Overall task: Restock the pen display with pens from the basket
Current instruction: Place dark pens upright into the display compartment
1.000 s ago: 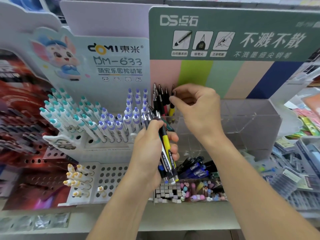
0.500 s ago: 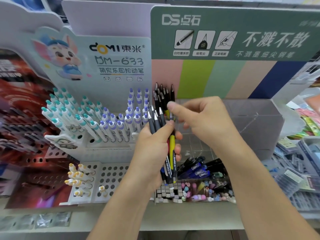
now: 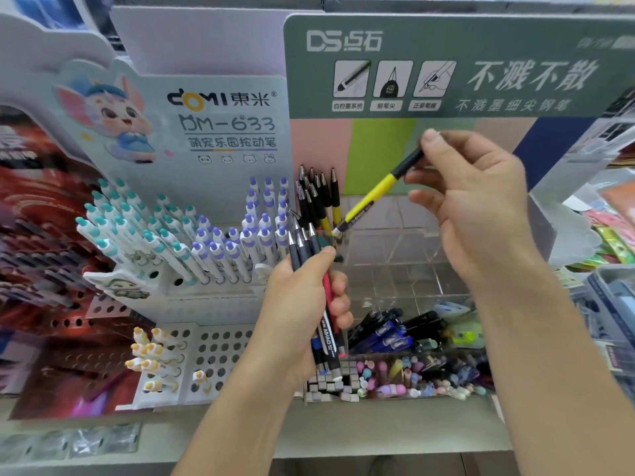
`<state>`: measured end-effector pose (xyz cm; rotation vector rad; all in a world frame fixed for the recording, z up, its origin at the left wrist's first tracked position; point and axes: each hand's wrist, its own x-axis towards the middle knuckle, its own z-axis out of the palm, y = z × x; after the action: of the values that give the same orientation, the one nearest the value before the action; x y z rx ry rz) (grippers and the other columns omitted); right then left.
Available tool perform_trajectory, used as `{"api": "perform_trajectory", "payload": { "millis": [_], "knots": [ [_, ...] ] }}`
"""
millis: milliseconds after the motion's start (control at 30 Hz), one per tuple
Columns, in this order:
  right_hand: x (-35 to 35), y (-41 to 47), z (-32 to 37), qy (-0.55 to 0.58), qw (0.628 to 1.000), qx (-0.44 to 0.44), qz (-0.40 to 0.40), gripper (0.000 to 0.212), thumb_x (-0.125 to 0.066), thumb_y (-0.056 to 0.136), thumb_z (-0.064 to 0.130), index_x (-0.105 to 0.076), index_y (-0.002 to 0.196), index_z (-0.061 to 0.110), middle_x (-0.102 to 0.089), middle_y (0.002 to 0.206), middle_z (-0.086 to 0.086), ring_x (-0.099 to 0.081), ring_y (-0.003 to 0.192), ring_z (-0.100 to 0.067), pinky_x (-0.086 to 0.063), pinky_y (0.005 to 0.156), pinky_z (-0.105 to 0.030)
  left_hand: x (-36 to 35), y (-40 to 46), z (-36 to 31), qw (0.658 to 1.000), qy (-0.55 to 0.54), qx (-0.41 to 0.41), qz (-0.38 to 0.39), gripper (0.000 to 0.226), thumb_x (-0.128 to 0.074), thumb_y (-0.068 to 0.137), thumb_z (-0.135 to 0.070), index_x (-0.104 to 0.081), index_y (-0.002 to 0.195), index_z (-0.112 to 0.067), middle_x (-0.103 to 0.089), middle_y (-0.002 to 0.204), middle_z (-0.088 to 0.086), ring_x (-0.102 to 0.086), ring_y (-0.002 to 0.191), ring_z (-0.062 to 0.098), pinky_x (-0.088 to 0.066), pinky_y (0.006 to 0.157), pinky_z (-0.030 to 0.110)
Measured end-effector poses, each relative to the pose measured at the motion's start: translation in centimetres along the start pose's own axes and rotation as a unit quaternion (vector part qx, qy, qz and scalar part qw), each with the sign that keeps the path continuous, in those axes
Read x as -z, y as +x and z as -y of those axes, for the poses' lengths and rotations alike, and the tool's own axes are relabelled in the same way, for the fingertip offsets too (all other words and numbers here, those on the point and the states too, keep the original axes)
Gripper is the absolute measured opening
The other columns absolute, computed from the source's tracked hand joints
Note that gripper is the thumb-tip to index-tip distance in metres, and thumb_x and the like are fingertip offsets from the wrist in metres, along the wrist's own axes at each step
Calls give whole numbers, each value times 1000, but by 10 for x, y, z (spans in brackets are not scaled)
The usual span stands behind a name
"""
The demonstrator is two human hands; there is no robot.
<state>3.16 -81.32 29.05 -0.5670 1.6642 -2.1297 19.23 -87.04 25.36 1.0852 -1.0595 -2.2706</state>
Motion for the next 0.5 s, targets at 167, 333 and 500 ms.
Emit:
{"api": "perform_trajectory", "payload": {
  "millis": [167, 333, 500],
  "knots": [
    [-19, 7, -19, -199, 967, 154, 48, 6, -71, 93, 10, -73, 93, 15, -72, 78, 3, -69, 67, -14, -58, 55, -28, -1, -1, -2, 1000, -16, 12, 1, 17, -54, 100, -19, -45, 86, -13, -39, 54, -1, -32, 37, 9, -28, 33, 19],
    [-32, 9, -42, -309, 931, 162, 107, 9, -77, 87, 13, -79, 96, 16, -72, 80, 14, -66, 71, -3, -57, 69, -26, 0, -4, -5, 999, -34, 11, 8, 9, -49, 99, -15, -44, 91, -13, -43, 56, 2, -32, 38, 10, -29, 34, 20],
    [-38, 9, -51, -285, 944, 122, 114, 7, -81, 84, 10, -80, 91, 12, -75, 78, 5, -72, 72, -12, -62, 72, -38, 3, -3, -5, 1000, -19, -1, 10, 8, -47, 101, -15, -45, 103, -7, -56, 61, 9, -38, 39, 13, -36, 36, 23]
  ]
}}
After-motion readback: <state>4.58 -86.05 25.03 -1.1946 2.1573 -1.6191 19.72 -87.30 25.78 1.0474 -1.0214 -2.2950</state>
